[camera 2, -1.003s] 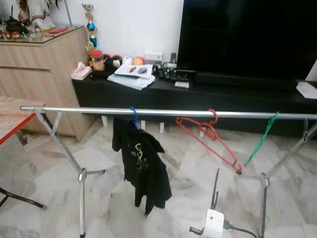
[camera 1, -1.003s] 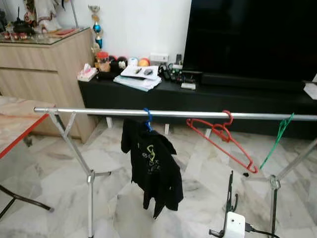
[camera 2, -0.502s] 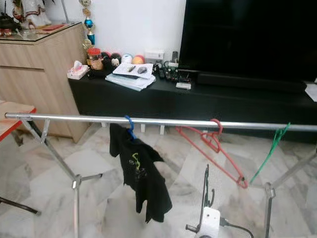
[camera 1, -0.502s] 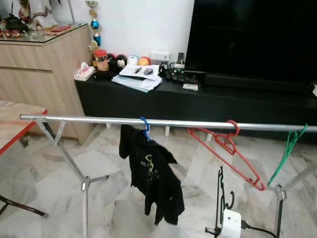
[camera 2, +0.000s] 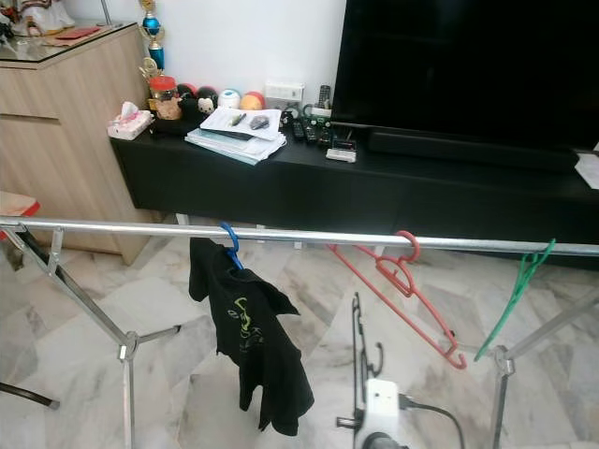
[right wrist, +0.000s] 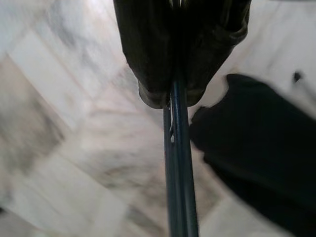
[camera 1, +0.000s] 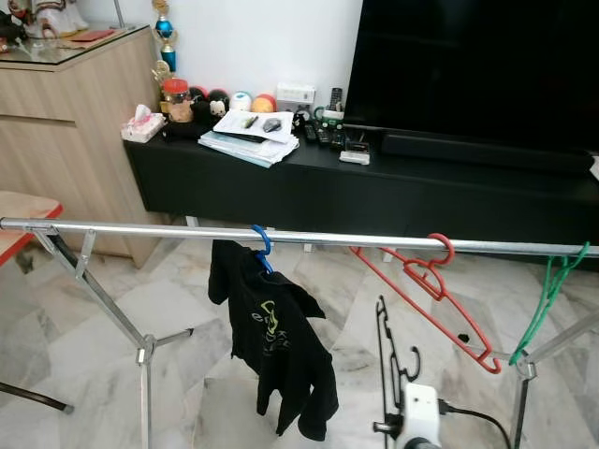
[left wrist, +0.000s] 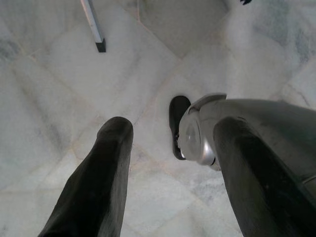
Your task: Hang hanger
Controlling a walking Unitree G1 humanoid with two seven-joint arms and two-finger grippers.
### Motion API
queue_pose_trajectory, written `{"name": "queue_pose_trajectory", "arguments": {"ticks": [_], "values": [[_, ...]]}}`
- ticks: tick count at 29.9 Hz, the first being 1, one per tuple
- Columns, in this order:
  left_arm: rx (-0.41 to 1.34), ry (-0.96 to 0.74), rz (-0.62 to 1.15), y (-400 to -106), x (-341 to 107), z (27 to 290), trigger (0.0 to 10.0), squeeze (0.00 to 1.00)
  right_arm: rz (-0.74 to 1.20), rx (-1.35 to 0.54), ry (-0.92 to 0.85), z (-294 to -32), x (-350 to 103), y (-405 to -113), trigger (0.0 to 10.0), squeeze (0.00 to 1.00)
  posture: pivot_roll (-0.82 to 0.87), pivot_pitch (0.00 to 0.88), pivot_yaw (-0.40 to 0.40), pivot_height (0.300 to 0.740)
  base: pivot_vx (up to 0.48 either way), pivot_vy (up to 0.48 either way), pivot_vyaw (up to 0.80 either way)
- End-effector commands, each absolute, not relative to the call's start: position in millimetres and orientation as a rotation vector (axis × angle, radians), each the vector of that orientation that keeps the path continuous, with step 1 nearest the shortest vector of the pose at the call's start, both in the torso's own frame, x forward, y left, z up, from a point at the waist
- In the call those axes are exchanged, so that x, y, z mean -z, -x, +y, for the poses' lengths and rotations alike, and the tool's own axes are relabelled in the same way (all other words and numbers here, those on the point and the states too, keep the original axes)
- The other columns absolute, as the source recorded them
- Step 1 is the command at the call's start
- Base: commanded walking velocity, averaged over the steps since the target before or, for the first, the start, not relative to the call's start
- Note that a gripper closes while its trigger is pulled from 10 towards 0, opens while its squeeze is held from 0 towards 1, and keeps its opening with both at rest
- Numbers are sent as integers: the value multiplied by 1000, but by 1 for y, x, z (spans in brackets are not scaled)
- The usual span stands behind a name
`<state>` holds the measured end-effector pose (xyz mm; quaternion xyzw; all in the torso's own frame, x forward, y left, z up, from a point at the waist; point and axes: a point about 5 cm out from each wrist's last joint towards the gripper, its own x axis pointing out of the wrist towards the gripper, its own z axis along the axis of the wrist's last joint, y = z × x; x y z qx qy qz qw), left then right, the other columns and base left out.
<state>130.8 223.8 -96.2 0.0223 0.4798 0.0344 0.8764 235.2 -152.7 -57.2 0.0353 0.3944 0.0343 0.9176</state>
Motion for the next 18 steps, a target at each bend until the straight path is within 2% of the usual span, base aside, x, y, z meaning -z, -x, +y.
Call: {"name": "queue_pose_trajectory", "arguments": {"ticks": [1,8,18], "values": [[-74,-44,1031,-128,99,221,10000,0,772,-108,-36,-154,52,-241,10000,0,156,42,-35,740,0,0,0],[-65,-45,1032,-131,100,211,10000,0,680,-192,-27,-150,45,-247,10000,0,161,38,-36,740,0,0,0],[-66,-48,1035,-131,100,210,10000,0,609,-170,-28,-151,41,-249,10000,0,164,37,-35,740,0,0,0]]}}
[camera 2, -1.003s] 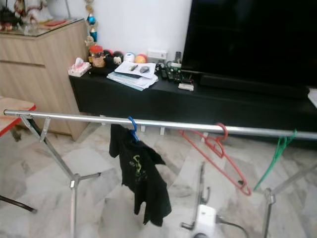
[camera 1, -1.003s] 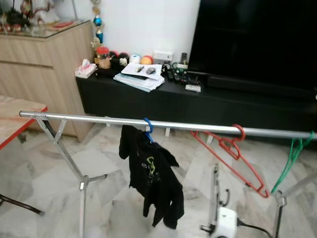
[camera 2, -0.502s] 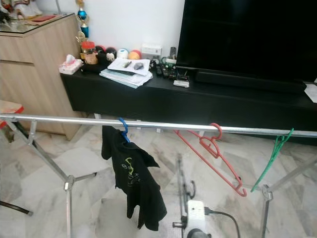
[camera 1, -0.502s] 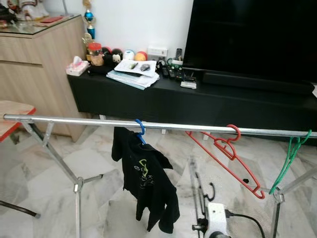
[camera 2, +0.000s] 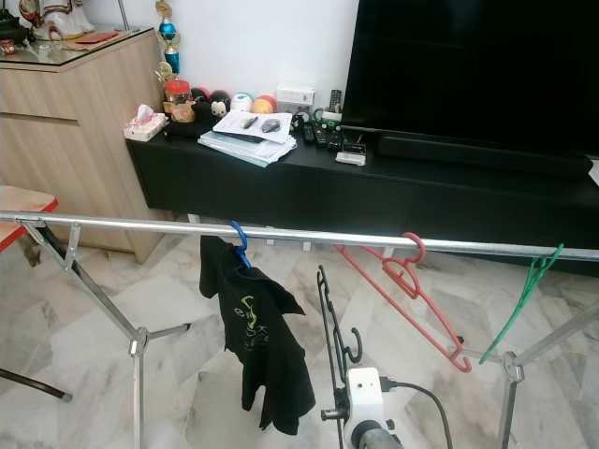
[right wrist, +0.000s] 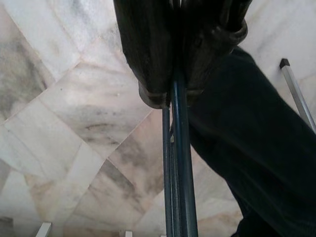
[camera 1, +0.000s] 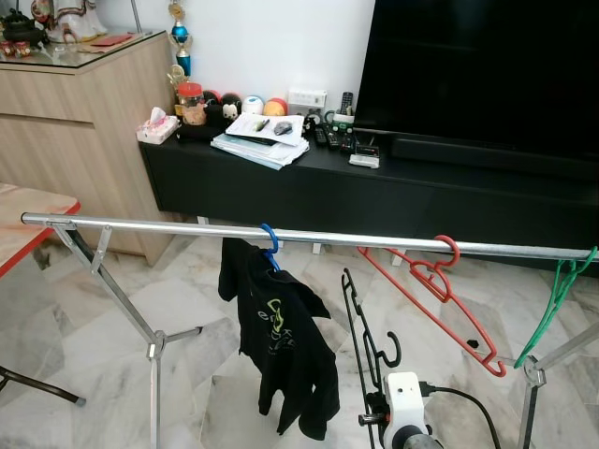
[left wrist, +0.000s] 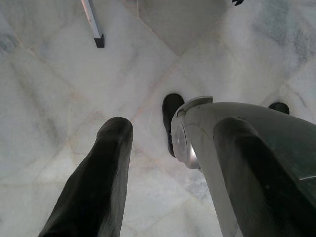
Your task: Hang hanger
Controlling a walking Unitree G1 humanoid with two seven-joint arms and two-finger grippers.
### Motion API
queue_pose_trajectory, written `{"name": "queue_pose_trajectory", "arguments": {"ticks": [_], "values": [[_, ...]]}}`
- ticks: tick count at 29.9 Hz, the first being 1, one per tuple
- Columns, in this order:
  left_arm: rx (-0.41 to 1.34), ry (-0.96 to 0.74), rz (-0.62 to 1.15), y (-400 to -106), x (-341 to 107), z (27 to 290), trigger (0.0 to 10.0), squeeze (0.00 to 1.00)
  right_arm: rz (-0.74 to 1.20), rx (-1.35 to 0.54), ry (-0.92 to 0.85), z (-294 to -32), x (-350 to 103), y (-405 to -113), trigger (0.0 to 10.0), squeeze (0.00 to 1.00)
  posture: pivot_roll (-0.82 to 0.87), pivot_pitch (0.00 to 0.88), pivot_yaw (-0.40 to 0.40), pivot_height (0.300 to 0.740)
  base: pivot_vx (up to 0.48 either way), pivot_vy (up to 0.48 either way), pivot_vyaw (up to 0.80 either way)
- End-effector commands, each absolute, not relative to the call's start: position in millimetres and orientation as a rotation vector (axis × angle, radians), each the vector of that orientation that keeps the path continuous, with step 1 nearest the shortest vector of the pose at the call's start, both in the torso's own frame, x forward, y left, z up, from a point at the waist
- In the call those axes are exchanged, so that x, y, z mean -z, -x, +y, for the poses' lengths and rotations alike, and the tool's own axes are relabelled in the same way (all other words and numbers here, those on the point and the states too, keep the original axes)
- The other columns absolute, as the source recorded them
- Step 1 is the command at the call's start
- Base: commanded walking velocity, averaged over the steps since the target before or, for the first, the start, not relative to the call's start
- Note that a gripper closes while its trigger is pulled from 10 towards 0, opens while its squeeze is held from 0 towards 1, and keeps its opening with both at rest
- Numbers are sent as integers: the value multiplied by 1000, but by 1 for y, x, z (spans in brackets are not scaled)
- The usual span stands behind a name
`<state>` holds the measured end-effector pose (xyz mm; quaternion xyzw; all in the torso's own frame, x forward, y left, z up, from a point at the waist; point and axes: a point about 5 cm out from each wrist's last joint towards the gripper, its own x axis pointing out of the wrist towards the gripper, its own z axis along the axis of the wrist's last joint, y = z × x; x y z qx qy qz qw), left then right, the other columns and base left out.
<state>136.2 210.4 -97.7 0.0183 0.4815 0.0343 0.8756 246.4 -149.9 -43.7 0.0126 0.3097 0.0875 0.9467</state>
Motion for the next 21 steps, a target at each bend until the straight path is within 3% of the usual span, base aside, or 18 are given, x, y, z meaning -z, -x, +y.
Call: {"name": "queue_pose_trajectory", "arguments": {"ticks": [1,11,21], "values": [[-69,-49,1036,-130,100,213,10000,0,602,-166,-30,-152,41,-249,10000,0,165,38,-35,740,0,0,0],[-90,-58,1052,-114,99,237,10000,0,604,-76,-49,-156,43,-247,10000,0,160,43,-35,740,0,0,0],[-84,-54,1050,-113,99,236,10000,0,582,-71,-46,-156,41,-248,10000,0,159,44,-37,740,0,0,0]]}}
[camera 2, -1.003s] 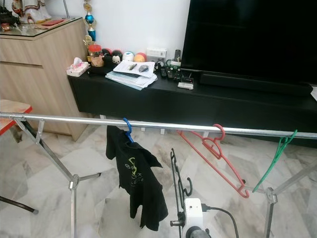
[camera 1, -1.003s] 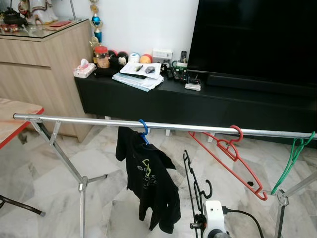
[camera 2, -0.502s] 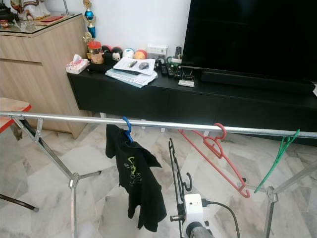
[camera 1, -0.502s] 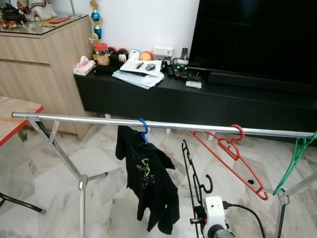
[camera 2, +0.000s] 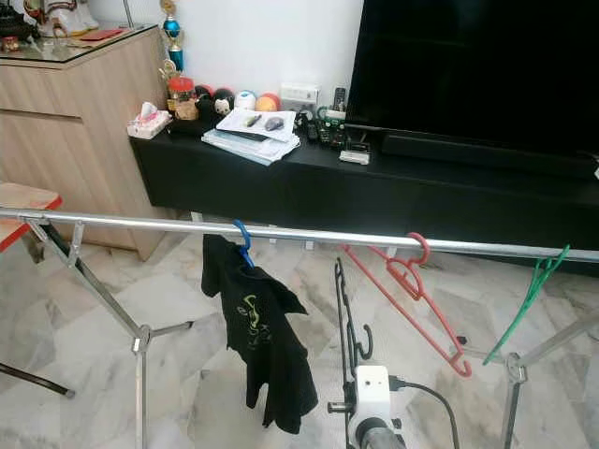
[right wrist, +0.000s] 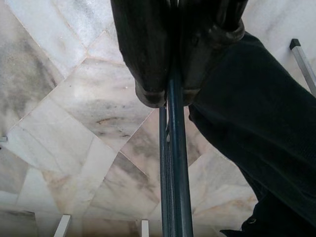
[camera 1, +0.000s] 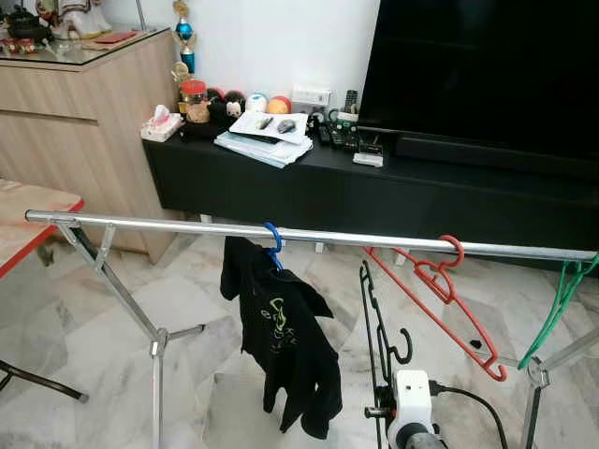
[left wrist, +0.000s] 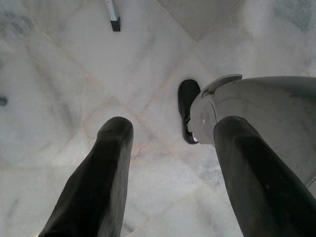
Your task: Hang hanger
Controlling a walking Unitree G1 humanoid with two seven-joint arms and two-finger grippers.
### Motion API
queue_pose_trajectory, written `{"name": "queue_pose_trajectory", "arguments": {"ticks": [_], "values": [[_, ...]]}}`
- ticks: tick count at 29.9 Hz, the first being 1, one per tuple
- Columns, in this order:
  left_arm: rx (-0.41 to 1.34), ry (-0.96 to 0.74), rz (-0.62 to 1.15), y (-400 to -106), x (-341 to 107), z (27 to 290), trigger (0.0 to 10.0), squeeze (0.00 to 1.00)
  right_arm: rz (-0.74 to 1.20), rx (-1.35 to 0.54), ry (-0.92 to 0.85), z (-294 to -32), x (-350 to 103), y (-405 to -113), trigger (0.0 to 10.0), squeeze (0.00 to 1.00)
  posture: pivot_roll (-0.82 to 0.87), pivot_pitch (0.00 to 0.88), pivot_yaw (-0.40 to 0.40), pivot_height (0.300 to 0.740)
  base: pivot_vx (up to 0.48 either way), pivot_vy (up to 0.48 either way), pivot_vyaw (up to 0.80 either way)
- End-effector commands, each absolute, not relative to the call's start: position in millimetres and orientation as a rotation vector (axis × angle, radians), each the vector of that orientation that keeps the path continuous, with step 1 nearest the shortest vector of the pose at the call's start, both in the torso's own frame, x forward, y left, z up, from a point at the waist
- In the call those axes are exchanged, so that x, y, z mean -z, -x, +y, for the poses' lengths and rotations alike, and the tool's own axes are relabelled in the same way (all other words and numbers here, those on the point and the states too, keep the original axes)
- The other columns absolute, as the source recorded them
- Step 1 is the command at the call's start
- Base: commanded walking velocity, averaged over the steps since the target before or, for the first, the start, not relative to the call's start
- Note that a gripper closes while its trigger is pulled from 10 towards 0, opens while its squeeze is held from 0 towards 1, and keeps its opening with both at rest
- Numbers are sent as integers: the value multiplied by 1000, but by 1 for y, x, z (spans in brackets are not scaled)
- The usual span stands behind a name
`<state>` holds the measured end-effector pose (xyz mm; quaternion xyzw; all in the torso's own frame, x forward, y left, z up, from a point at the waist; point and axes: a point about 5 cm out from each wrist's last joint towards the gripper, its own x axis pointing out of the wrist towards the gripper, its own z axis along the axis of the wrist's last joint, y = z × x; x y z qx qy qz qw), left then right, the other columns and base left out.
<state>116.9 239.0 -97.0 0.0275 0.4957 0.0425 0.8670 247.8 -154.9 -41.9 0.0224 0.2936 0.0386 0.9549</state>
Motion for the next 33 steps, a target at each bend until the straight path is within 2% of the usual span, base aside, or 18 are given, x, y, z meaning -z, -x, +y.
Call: {"name": "queue_pose_trajectory", "arguments": {"ticks": [1,8,16,26,33], "values": [[-79,-53,1046,-115,99,233,10000,0,576,-65,-51,-156,41,-248,10000,0,160,44,-38,740,0,0,0],[-46,-40,1027,-130,102,197,10000,0,541,-26,-51,-158,39,-248,10000,0,150,45,-45,740,0,0,0],[-5,-30,1015,-155,98,157,10000,0,548,-117,22,-154,38,-249,10000,0,137,40,-51,740,0,0,0],[0,-58,979,-182,88,141,10000,0,494,-62,-12,-156,36,-249,10000,0,133,16,-49,740,0,0,0],[-77,-151,907,-199,78,143,10000,0,514,-66,-28,-155,37,-248,10000,0,141,11,-50,740,0,0,0]]}}
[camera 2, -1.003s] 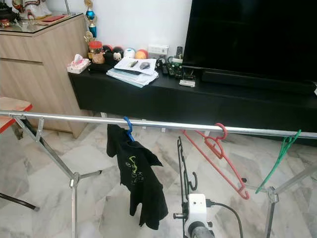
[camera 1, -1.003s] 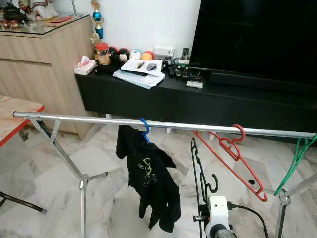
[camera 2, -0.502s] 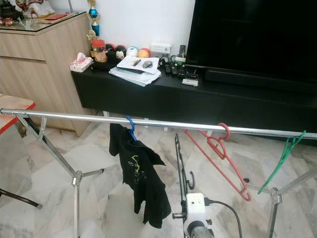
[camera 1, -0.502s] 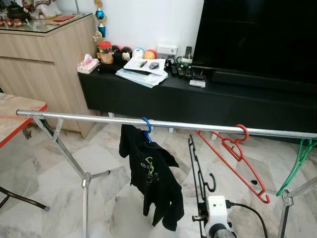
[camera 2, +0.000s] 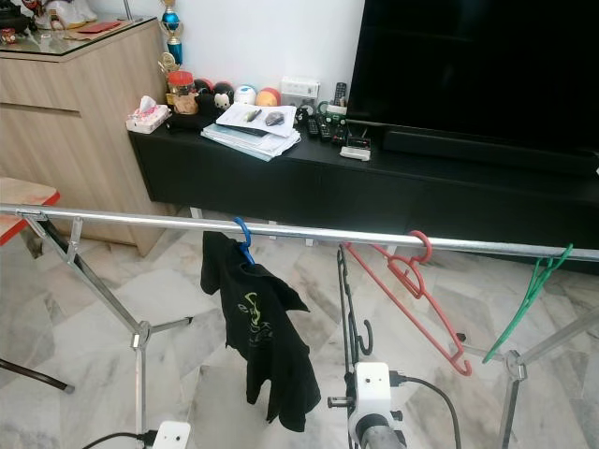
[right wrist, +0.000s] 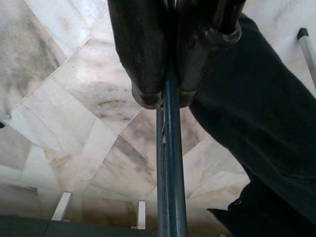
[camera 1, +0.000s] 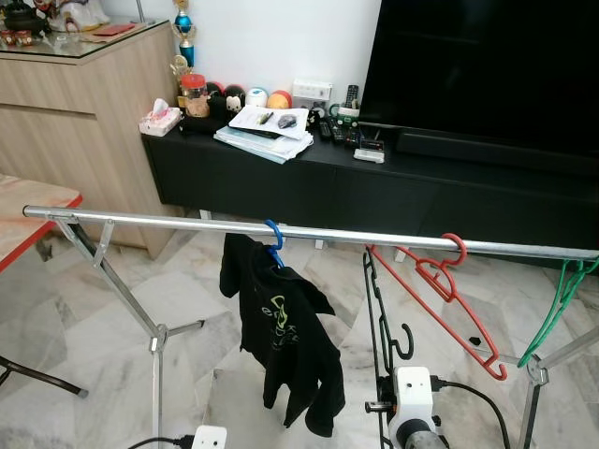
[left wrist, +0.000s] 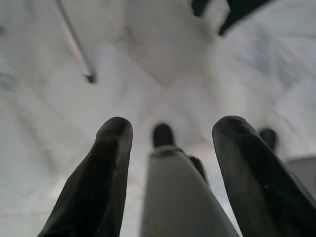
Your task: Hang hanger
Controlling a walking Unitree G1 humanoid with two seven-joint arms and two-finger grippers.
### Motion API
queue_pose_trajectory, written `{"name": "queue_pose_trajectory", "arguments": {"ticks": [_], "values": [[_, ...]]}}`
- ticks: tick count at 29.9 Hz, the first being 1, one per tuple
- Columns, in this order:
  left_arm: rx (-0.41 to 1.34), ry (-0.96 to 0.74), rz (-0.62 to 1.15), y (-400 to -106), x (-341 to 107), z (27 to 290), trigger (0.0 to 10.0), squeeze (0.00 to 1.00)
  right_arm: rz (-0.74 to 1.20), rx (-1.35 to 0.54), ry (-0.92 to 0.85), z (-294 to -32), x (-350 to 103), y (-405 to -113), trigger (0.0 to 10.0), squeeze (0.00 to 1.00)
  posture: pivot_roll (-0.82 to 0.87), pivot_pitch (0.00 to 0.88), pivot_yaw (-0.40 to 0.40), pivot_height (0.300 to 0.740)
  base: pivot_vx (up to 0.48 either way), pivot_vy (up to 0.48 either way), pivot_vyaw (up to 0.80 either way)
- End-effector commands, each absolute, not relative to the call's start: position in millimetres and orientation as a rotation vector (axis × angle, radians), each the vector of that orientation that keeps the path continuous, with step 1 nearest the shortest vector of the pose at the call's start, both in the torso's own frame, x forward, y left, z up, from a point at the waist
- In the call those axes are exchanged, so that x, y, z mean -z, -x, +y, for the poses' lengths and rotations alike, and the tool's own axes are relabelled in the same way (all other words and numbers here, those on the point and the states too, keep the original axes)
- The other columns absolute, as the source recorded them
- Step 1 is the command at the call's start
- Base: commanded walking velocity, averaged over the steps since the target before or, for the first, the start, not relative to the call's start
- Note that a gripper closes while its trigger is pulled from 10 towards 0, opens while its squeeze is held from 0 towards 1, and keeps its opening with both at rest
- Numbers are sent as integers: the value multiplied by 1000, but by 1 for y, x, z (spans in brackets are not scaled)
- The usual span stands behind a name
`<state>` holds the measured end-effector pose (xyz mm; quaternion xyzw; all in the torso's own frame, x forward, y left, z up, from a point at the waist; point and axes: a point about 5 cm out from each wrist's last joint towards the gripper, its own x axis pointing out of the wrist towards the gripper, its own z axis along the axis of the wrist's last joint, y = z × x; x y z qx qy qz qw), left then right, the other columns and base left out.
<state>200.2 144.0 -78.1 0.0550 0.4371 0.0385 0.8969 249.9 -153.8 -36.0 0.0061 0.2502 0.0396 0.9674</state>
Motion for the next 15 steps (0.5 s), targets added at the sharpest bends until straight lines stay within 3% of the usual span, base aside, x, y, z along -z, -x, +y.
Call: {"name": "queue_pose_trajectory", "arguments": {"ticks": [1,4,6,8,15], "values": [[-112,-174,878,-206,74,145,10000,0,517,-66,-30,-155,38,-248,10000,0,144,11,-50,740,0,0,0],[-166,-199,800,-223,63,143,10000,0,516,-70,-30,-154,38,-248,10000,0,142,13,-50,740,0,0,0],[-267,-201,788,-174,75,224,10000,0,512,-71,-32,-154,37,-248,10000,0,141,16,-49,740,0,0,0],[-304,-231,741,-143,71,268,10000,0,509,-74,-28,-154,37,-249,10000,0,140,18,-49,740,0,0,0],[-243,-292,659,-140,68,261,10000,0,511,-76,-27,-154,37,-249,10000,0,149,25,-48,740,0,0,0]]}}
